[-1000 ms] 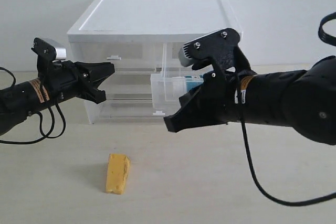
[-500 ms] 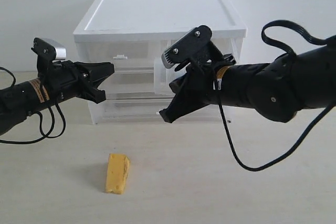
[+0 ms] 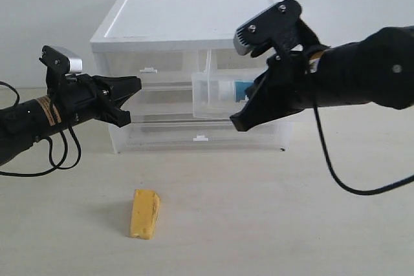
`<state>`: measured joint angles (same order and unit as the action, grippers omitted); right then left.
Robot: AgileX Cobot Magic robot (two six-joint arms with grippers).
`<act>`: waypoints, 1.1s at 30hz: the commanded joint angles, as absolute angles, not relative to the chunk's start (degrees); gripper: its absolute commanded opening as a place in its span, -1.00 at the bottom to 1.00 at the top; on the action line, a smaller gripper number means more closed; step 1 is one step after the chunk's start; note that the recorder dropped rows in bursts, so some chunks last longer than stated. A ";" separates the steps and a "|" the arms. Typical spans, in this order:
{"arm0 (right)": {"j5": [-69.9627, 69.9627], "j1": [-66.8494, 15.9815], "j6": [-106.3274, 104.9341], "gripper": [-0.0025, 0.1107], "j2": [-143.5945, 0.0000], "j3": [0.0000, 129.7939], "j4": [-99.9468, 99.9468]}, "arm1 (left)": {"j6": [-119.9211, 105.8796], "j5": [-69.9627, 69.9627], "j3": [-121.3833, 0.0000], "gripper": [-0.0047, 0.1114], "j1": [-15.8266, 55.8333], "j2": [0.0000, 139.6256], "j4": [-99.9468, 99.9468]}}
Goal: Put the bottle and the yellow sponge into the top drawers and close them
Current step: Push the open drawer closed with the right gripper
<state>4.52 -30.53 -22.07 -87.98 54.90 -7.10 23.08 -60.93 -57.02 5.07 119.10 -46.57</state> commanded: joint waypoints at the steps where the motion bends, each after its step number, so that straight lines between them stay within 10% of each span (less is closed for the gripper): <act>1: 3.89 -29.20 -22.47 -0.96 -81.35 51.28 -7.78 | 22.91 -60.00 -57.37 -0.85 5.18 119.28 -45.46; 33: -14.68 -27.32 -13.09 -0.96 -89.75 48.87 -7.15 | 23.08 -58.30 -57.37 -0.85 5.18 119.28 -45.93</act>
